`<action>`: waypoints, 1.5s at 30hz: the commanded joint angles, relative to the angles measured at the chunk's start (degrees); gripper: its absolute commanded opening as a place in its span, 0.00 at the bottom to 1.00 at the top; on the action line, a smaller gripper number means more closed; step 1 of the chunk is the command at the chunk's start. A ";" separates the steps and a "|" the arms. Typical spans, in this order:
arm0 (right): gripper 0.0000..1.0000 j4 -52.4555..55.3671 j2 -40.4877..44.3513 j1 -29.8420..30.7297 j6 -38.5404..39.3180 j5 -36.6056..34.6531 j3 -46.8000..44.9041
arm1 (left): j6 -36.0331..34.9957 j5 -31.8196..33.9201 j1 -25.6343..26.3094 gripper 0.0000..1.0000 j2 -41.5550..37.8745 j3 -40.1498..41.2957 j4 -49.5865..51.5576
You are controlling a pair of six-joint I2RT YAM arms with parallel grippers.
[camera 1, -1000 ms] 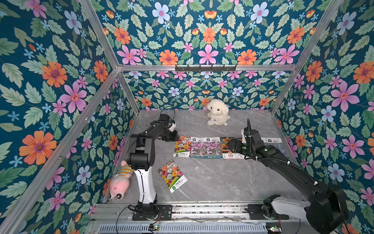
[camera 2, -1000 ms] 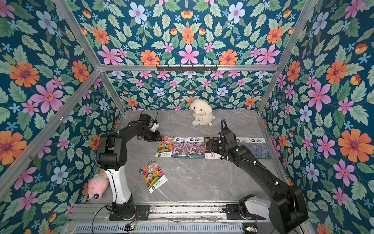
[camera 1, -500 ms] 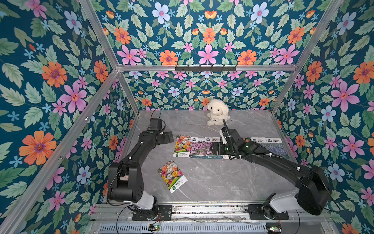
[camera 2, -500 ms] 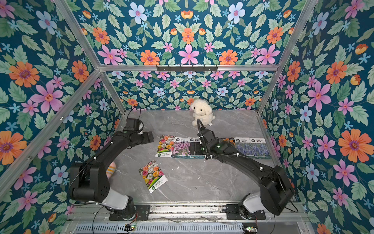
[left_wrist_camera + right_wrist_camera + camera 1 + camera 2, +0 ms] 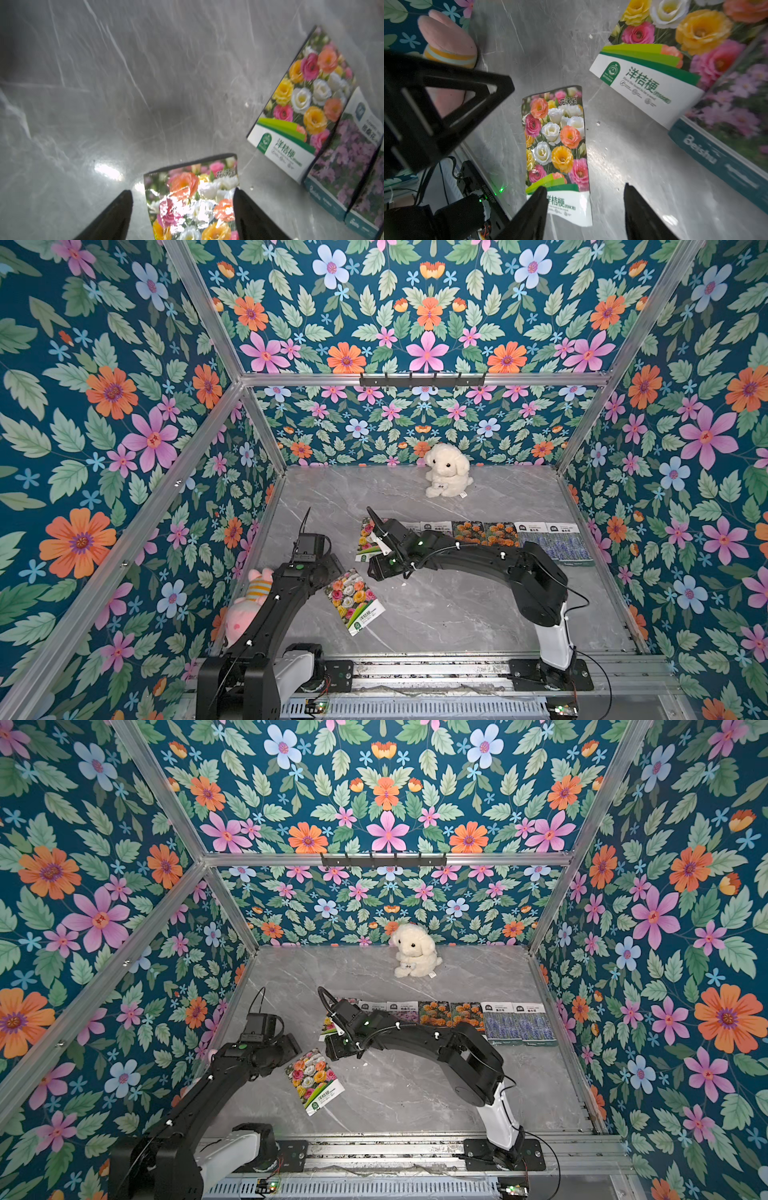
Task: Arrange the seed packets in a row
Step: Pick up the seed packet from the center of the board.
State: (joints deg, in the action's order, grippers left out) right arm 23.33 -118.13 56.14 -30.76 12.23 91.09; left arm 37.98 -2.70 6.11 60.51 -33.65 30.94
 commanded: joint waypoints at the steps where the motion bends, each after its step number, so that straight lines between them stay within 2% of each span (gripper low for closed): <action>1: 0.59 2.17 -2.93 0.01 -0.75 6.81 2.68 | 5.03 -3.25 -0.05 0.75 -1.80 2.92 0.15; 3: 0.56 2.37 -4.55 0.03 -1.05 8.45 4.26 | 6.16 -3.28 -0.07 0.74 -3.17 4.88 0.26; 7: 0.42 5.52 -8.00 0.53 0.14 8.93 8.27 | 7.18 -2.93 -0.05 0.72 -4.63 7.46 0.40; 12: 0.32 9.96 -12.70 1.20 1.84 7.93 14.23 | 9.07 -4.29 -0.09 0.65 -5.35 9.90 -0.95; 18: 0.30 12.63 -15.94 1.42 2.49 5.09 18.34 | 10.20 -6.60 -0.05 0.57 -5.01 12.02 -3.76; 27: 0.24 16.76 -19.70 2.43 5.65 1.23 22.48 | 10.10 -8.27 -0.06 0.50 -4.87 12.26 -4.62; 37: 0.24 23.57 -23.06 3.72 6.57 -10.87 25.95 | 10.04 -8.76 -0.04 0.50 -5.30 11.67 -4.02; 40: 0.23 24.58 -23.60 3.73 6.27 -12.58 25.63 | 10.06 -8.90 -0.05 0.50 -5.54 11.49 -3.69; 45: 0.21 26.73 -25.18 3.76 3.26 -13.75 26.22 | 11.02 -8.14 -0.09 0.57 -6.78 11.49 -2.08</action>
State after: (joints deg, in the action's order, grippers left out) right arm 40.49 -140.92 60.05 -25.32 4.08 118.24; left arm 48.21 -11.40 6.04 54.46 -21.93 27.18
